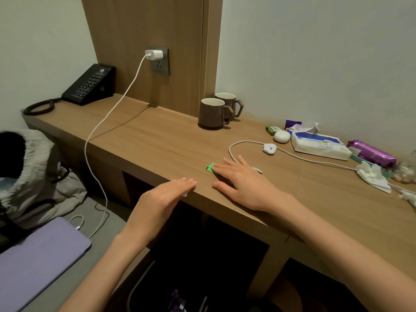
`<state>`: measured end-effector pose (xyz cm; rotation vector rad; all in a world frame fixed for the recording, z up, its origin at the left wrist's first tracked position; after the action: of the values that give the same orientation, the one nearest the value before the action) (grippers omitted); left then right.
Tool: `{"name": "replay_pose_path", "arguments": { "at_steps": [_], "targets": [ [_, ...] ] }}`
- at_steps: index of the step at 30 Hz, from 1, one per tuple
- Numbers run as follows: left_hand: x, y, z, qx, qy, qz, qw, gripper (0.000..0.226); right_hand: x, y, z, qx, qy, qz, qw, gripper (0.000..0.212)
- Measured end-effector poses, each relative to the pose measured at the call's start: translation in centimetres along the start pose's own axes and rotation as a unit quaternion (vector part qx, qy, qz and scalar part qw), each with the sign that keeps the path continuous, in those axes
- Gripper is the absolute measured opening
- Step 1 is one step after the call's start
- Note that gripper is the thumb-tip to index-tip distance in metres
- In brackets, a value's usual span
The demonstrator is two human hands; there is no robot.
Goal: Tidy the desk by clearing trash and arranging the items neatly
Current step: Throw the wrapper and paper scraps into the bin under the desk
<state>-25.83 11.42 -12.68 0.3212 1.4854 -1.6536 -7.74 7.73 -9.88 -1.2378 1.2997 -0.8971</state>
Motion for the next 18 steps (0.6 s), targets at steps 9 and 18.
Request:
{"name": "replay_pose_path", "arguments": {
  "at_steps": [9, 18],
  "targets": [
    [2.0, -3.0, -0.3, 0.087, -0.13, 0.105, 0.982, 0.02, 5.7, 0.0, -4.3, -0.024, -0.058, 0.083, 0.995, 0.052],
    [6.7, -3.3, -2.9, 0.2, -0.278, 0.108, 0.933, 0.012, 8.3, 0.1, -6.9, -0.103, -0.131, 0.246, 0.955, 0.02]
  ]
}}
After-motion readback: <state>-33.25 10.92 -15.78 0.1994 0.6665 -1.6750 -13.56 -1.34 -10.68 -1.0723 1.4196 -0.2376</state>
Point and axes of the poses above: each hand's wrist, its own x-axis away from the middle knuckle, its own y-axis out of the palm, z = x × y, the point moved 6 cm from there along -x, towards the middle knuckle, and after that the axes turned 5 degrees about z, right-handed, at the moved point
